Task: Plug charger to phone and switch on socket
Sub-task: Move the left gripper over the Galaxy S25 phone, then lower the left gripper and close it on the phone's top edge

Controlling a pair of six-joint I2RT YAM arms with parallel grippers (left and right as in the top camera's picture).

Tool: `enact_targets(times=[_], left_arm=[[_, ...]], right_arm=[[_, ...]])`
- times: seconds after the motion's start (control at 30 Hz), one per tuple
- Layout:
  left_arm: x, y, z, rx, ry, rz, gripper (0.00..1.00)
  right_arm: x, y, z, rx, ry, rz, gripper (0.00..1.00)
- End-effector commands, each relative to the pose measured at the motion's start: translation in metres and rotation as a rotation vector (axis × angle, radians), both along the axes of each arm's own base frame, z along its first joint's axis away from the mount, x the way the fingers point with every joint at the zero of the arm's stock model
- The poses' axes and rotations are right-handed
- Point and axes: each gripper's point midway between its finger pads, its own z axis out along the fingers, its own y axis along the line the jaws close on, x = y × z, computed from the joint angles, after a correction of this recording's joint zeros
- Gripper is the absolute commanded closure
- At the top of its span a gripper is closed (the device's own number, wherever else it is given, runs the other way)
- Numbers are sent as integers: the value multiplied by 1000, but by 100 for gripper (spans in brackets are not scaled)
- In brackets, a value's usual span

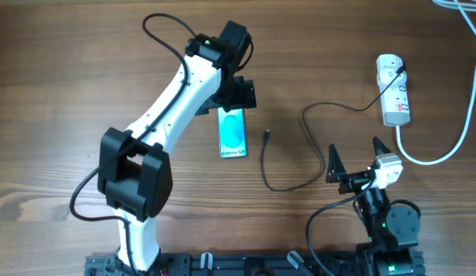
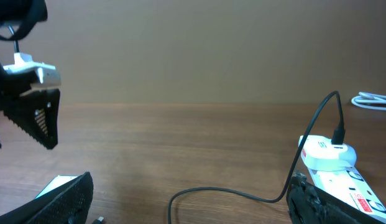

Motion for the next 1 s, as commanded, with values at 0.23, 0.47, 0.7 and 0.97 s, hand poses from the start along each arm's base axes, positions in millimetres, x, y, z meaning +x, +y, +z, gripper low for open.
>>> enact_targets(times=[0.23, 0.47, 0.7, 0.97], left_arm=[[-10, 5, -36, 25, 27, -13, 0], [-18, 7, -55, 30, 44, -11, 0], [-25, 2, -70, 52, 82, -6, 1], [-29, 3, -94, 90, 121, -16, 0]], right_arm=[[0, -4, 3, -13, -15, -18, 0], [0, -3, 3, -13, -15, -18, 0], [0, -3, 3, -13, -15, -18, 0], [0, -4, 3, -12, -15, -18, 0]])
